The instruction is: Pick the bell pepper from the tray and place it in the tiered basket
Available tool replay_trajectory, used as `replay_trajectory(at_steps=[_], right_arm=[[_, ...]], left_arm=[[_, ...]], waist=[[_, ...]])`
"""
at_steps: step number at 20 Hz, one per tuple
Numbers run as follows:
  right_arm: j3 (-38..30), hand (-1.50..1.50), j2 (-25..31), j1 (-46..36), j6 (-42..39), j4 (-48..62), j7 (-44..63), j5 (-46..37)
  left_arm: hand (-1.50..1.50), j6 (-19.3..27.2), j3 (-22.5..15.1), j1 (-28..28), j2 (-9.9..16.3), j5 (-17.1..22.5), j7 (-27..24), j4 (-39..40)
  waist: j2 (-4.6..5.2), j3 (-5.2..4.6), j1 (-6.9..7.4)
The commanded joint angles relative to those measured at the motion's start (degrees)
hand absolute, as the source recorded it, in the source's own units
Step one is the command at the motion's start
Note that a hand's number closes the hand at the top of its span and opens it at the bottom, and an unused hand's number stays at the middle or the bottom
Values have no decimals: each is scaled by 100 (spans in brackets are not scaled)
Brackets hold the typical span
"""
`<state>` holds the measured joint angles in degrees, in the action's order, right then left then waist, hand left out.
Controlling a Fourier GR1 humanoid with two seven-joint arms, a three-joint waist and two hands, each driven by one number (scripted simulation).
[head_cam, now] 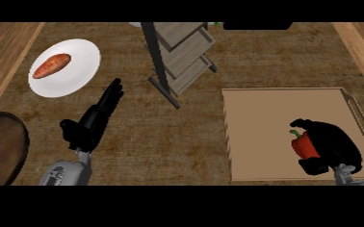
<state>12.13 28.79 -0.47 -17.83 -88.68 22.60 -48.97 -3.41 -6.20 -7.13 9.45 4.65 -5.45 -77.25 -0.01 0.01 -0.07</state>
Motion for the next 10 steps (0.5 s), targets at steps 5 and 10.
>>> replay_trajectory(at_steps=[5,10], right_arm=[[41,150,-386,211,793,140,-832,-484],[-121,150,-712,150,275,-630,177,-525]], left_arm=[[0,-101,0,355,-61,-164,17,-288],[0,-250,304,-171,-65,-110,-266,518]], waist=[[-4,0,8],[-4,-8,-66]])
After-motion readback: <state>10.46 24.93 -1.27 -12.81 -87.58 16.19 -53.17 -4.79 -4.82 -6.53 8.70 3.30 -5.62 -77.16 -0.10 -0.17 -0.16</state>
